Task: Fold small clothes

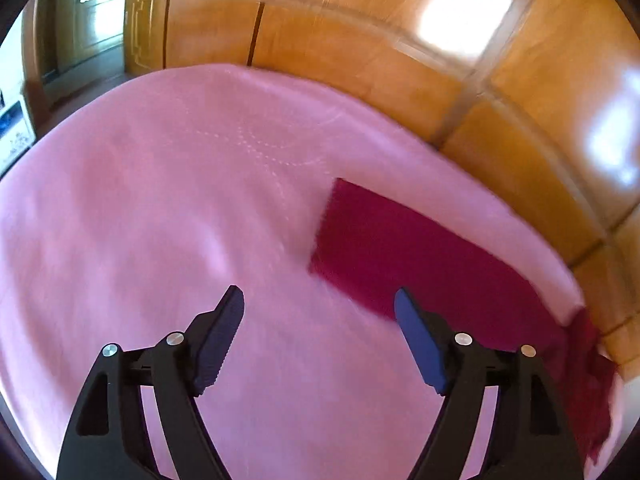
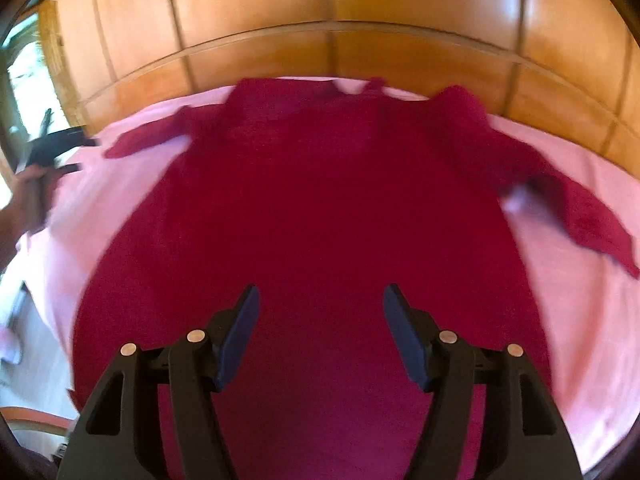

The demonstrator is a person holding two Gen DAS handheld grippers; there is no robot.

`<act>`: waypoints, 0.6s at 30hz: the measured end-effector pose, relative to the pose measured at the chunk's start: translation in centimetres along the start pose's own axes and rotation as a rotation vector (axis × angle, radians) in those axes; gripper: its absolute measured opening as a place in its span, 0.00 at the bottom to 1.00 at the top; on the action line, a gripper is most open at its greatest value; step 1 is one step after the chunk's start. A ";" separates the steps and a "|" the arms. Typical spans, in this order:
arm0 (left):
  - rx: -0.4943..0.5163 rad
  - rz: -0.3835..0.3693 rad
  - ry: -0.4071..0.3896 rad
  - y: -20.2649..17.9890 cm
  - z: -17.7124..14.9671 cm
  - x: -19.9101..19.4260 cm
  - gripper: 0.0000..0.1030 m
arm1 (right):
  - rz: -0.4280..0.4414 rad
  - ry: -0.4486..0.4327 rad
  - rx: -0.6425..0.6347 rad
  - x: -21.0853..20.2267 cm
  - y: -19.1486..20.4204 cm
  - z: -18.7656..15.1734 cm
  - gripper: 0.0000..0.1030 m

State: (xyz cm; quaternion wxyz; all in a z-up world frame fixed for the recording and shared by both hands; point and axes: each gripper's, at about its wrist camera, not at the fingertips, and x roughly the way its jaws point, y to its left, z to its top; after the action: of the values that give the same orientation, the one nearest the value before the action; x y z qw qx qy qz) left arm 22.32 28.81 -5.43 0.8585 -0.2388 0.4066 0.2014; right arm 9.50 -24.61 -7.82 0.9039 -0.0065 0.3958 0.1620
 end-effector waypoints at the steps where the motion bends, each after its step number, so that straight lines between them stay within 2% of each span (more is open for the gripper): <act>1: 0.009 0.030 0.010 -0.3 0.6 1.3 0.74 | 0.014 0.008 -0.003 0.6 0.5 0.1 0.62; 2: 0.014 0.069 0.014 -0.3 1.1 2.4 0.74 | 0.019 0.015 -0.006 1.0 0.9 0.1 0.62; 3: 0.013 0.076 0.020 -0.5 1.5 3.4 0.73 | 0.018 0.028 -0.007 1.6 1.0 0.1 0.62; 5: 0.022 0.086 0.028 -0.7 1.9 4.9 0.53 | 0.018 0.057 0.016 2.9 0.6 -0.2 0.69; 6: 0.045 0.075 0.007 -1.2 2.0 4.9 0.20 | 0.017 0.056 0.028 3.2 0.6 -0.4 0.72; 7: 0.064 0.051 0.009 -1.6 2.0 4.7 0.04 | 0.023 0.051 0.040 3.4 0.4 -0.7 0.78; 8: 0.076 0.061 -0.004 -1.7 2.2 4.4 0.04 | 0.040 0.046 0.046 3.6 0.2 -0.9 0.88; 11: 0.089 0.073 -0.071 -0.1 2.6 1.8 0.03 | 0.041 0.043 -0.002 4.4 0.9 -1.2 0.96; 14: 0.003 0.101 -0.124 4.3 2.6 -1.5 0.03 | 0.003 0.048 -0.033 4.9 1.7 -1.1 0.98; 16: -0.033 0.166 -0.155 7.9 2.4 -3.6 0.03 | -0.001 0.051 -0.021 5.1 1.8 -0.9 0.98; 18: -0.051 0.223 -0.124 10.5 1.8 -3.7 0.02 | -0.010 0.047 -0.011 5.3 2.0 -0.6 0.98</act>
State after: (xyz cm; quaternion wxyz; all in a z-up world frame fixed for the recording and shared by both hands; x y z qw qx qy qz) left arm 15.52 37.76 -4.03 0.8479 -0.2008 0.3717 0.3202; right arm 11.87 -21.25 -11.82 0.8951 -0.0173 0.4160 0.1594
